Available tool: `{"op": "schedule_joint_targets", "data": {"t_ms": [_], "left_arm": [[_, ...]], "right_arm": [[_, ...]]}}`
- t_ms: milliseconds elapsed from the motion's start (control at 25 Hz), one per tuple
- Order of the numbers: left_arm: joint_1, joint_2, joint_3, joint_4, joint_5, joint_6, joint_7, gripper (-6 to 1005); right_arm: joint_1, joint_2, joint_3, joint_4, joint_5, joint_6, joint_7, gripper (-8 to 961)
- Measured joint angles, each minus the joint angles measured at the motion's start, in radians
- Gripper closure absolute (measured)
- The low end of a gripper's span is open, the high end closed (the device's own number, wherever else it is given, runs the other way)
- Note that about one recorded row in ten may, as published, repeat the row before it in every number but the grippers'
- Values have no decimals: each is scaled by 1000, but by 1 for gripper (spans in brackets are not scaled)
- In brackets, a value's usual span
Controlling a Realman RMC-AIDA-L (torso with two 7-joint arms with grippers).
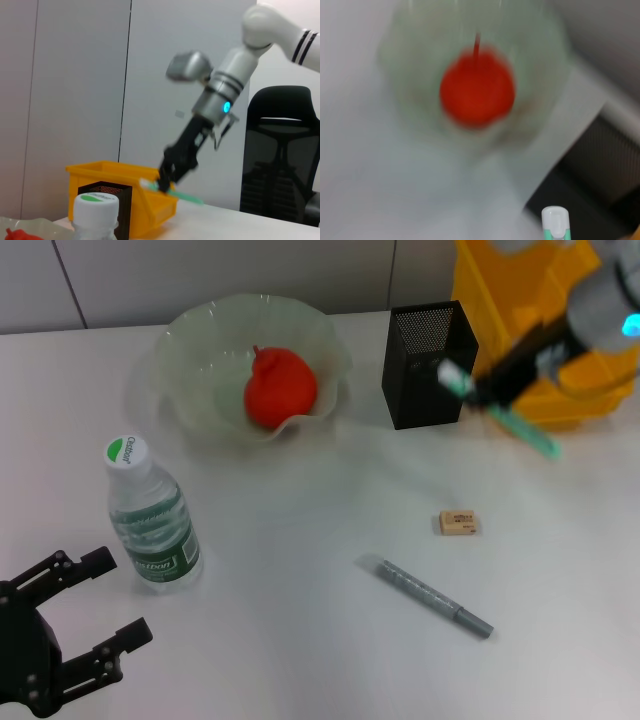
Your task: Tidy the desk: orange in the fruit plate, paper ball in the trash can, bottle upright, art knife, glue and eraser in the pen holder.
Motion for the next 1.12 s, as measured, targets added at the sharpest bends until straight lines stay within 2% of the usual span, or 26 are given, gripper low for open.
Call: {"op": "schedule_joint_targets", "data": {"t_ms": [120,280,320,360,400,440,520,600,680,1120], "left_arm": [[2,0,-1,-1,0,0,0,214],[2,0,-1,-1,0,0,0,214],[2,-2,-1,-1,-1,-4,0,214],[1,-2,-1,-1,-1,-5,0,214],[1,-2,-1,-1,-1,-5,0,214],[0,-2,-1,-2,-1,-6,0,214],[0,-2,-2,-2,-3,-6,0,214],[0,-2,-2,-2,-4,-6,-1,214],[0,-2,-6,-2,-4,-7,-5,214],[-7,-10,-27,-2,-3,-8,-14,214]], "right_arm": [[-34,3,14,-175,50,11,1,766],[-63,3,23,-217,120,81,-28,759],[-91,3,23,-212,190,169,-73,757],[-91,3,23,-212,190,169,-73,755],[-116,4,19,-186,254,252,-124,753],[-116,4,19,-186,254,252,-124,751],[-149,4,14,-108,376,380,-237,748],[-155,5,16,-85,411,410,-274,744],[-174,5,22,-1,532,492,-415,740],[-177,1,28,235,742,645,-764,720]]}}
